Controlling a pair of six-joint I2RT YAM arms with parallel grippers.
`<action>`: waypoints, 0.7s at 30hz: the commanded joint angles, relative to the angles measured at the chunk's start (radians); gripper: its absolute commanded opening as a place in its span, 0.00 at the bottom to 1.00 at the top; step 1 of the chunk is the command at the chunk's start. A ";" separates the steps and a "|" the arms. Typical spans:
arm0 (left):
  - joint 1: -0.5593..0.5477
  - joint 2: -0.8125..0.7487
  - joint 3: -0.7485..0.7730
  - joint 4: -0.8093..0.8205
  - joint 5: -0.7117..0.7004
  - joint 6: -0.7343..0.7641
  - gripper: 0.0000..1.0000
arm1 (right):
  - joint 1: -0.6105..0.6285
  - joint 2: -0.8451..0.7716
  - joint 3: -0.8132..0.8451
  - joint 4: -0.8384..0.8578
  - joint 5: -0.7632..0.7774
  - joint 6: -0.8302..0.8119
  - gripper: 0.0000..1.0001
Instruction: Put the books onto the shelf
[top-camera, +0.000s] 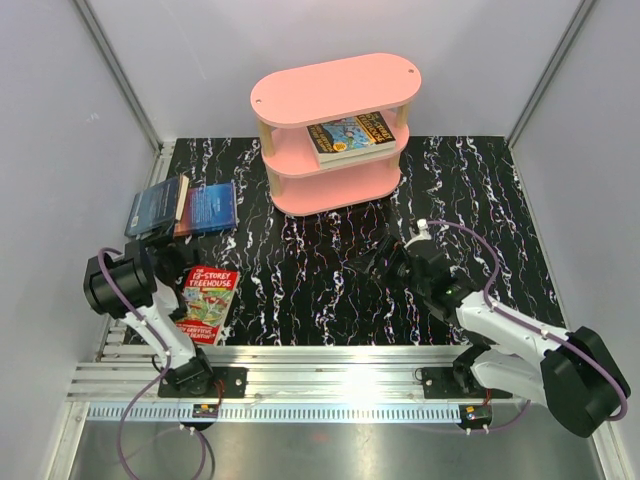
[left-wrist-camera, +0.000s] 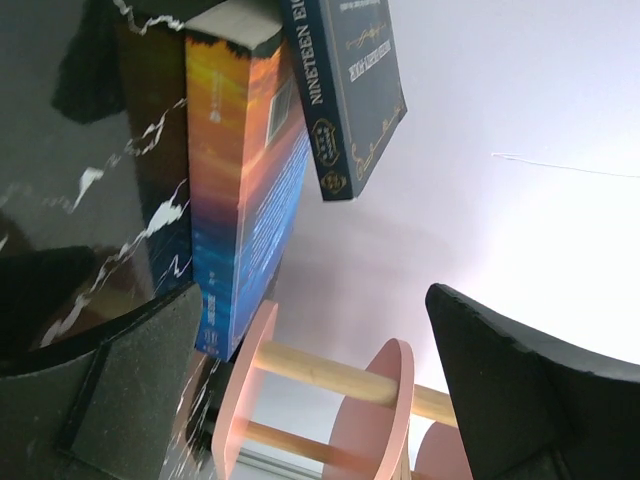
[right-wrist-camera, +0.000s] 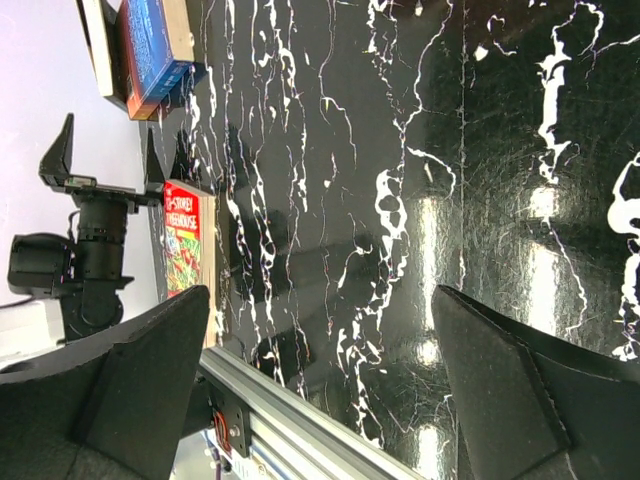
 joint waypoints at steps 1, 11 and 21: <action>0.009 -0.055 -0.021 0.268 -0.033 0.022 0.99 | 0.008 -0.003 -0.003 0.035 0.007 -0.017 1.00; 0.009 -0.244 0.065 -0.068 -0.076 0.120 0.99 | 0.008 0.092 0.034 0.075 -0.019 -0.023 1.00; 0.003 -0.443 0.162 -0.510 0.029 0.426 0.99 | 0.008 0.140 0.059 0.103 -0.045 -0.046 1.00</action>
